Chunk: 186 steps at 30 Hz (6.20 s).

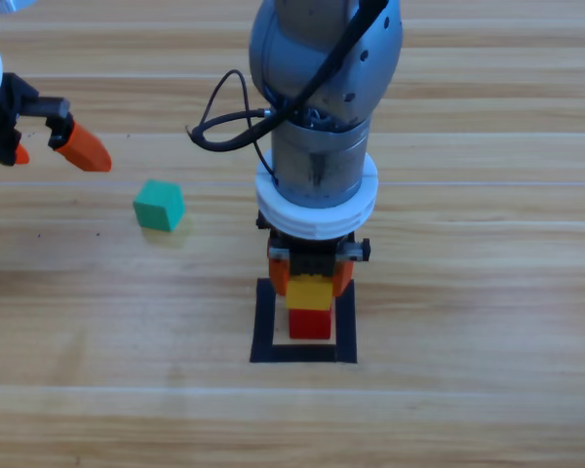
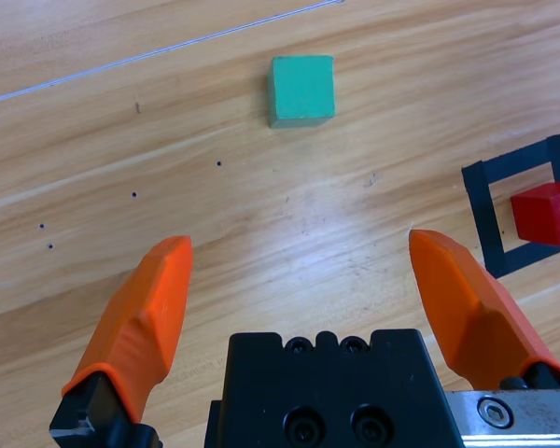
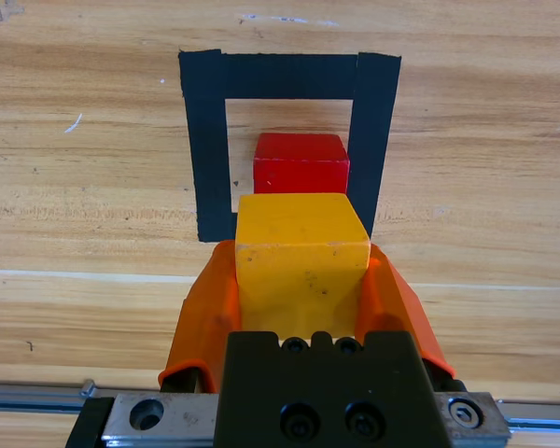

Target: Stack the blocks in the rectangular block: red at the bottom, yellow in the middle, green on top

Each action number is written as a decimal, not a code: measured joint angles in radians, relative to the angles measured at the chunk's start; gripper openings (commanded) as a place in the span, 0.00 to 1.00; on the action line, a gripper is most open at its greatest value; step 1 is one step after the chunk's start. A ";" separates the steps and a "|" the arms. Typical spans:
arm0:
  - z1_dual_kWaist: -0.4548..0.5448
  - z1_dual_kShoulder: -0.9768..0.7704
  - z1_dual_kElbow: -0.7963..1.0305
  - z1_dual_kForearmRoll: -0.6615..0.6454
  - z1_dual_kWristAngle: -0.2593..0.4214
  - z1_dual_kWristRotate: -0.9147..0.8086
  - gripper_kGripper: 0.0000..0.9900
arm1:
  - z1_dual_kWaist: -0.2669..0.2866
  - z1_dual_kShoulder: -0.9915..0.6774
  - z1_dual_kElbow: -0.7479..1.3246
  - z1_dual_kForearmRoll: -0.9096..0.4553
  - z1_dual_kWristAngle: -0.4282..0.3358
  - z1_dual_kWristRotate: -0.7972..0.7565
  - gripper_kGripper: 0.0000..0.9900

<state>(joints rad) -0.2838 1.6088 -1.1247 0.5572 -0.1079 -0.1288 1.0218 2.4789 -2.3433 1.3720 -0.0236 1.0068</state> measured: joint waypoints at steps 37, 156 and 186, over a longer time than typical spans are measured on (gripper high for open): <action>0.001 -0.032 0.016 -0.007 0.002 -0.012 1.00 | -0.020 0.041 -0.025 0.002 -0.001 -0.005 0.57; -0.509 0.603 -1.003 0.844 0.203 -0.619 0.00 | -0.293 -1.096 1.190 -0.810 0.571 -1.351 0.99; -0.591 0.628 -1.066 0.844 0.173 -0.751 0.00 | -0.293 -1.096 1.190 -0.810 0.571 -1.351 0.99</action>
<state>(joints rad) -0.8743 2.2370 -2.1906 1.4009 0.0648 -0.8802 0.7289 1.3826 -1.1536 0.5616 0.5478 -0.3437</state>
